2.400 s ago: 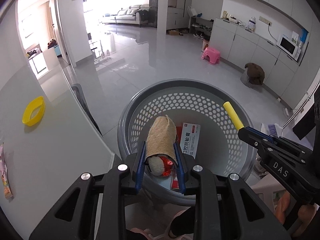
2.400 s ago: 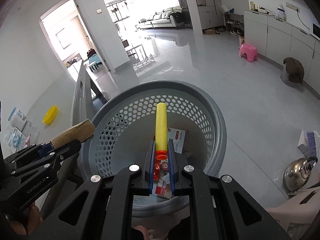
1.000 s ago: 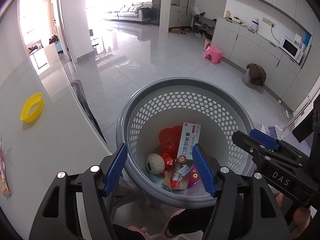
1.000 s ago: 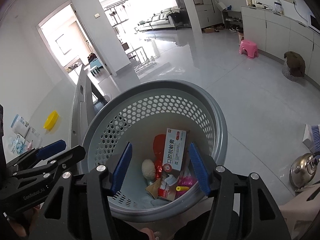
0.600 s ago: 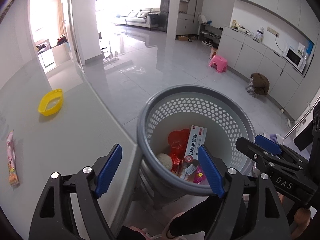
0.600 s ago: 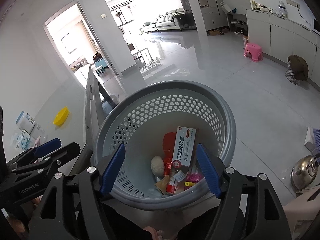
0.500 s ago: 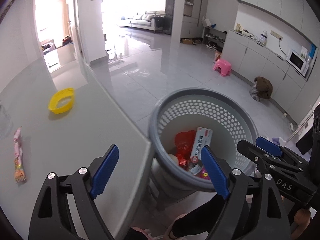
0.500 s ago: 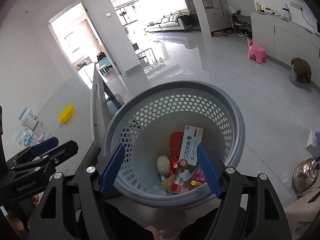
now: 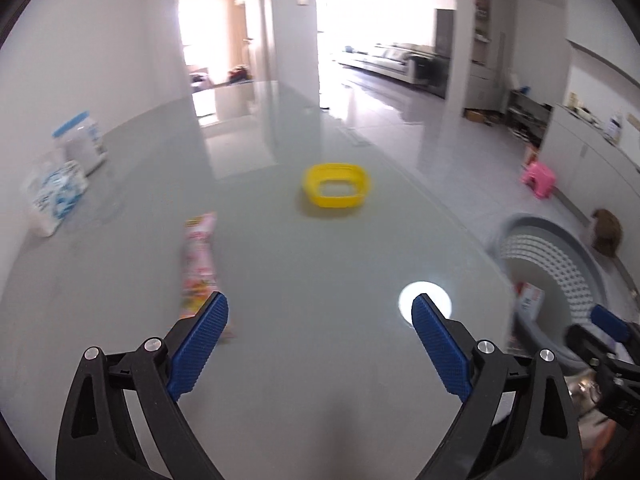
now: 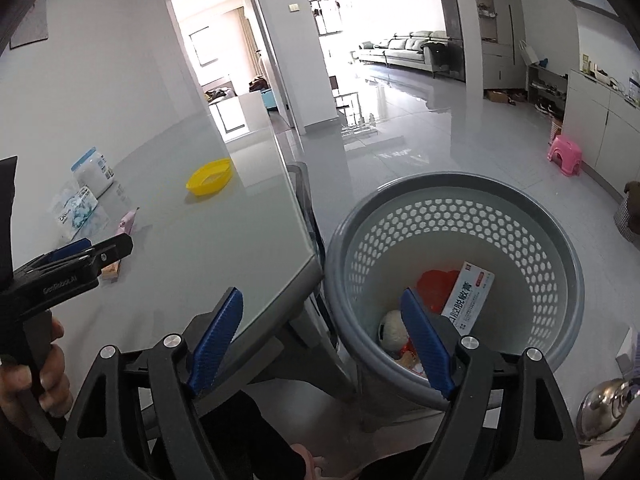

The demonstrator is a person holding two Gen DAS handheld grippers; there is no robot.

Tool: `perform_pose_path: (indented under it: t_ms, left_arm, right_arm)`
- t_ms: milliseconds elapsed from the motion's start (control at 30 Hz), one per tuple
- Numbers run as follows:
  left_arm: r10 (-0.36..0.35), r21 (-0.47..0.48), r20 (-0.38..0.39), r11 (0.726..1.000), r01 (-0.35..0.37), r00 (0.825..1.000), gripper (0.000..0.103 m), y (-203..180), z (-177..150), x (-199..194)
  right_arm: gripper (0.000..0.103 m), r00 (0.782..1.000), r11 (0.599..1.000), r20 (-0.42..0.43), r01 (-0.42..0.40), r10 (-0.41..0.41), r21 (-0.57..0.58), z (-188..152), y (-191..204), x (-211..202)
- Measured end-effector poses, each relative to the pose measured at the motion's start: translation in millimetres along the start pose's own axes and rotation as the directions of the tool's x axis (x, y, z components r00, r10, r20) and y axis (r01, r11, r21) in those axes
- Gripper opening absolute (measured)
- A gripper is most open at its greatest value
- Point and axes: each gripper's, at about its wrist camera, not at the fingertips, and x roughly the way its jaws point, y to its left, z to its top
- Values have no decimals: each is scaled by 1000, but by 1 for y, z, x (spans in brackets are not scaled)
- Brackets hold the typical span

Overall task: Collect trash
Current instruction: 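Withdraw both tools back over the table toward the pink snack bar, then grasp the pink snack bar with the left tool while the right tool grasps the yellow lid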

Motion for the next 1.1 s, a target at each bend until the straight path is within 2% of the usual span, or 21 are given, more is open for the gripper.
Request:
perform_pose_path:
  t_ms: [200,300,533,600,667,800,900,967,1100]
  left_arm:
    - [98,-102,-18,990,-100,995,91,64,5,18]
    - [105,-128,-50,986,-111,993,91,82,10,33]
    - [88,-120,-87,988,-98,992,91,89,16,61]
    - [76,-115,-89,990,-86,993,87,90,18,66]
    - [66,-109,-95,991,-77,993,76,91,21,70]
    - [64,-105,-109,992,-75,992,66,94,21,80]
    - [54,-105,-132,992,-68,990,55,97,20,87]
    - [30,-108,-149,993,-47,988,34,101,19,93]
    - [-5,-114,-131,993,-10,991,29,102,22,90]
  right_arm:
    - [79,1000,999,-4,0,0,-32,7,25,4]
    - [82,1000,999,4,4,-4,-44,13,36,6]
    - [82,1000,998,6,7,-7,-70,22,59,17]
    - [82,1000,997,4,5,-4,-77,25,66,21]
    - [82,1000,997,1,0,0,-79,27,70,24]
    - [82,1000,996,-5,-10,10,-83,32,79,31]
    - [82,1000,996,-6,-19,19,-85,36,86,36]
    - [82,1000,996,-10,-29,28,-83,38,90,41]
    - [82,999,996,-21,-36,35,-84,40,98,50]
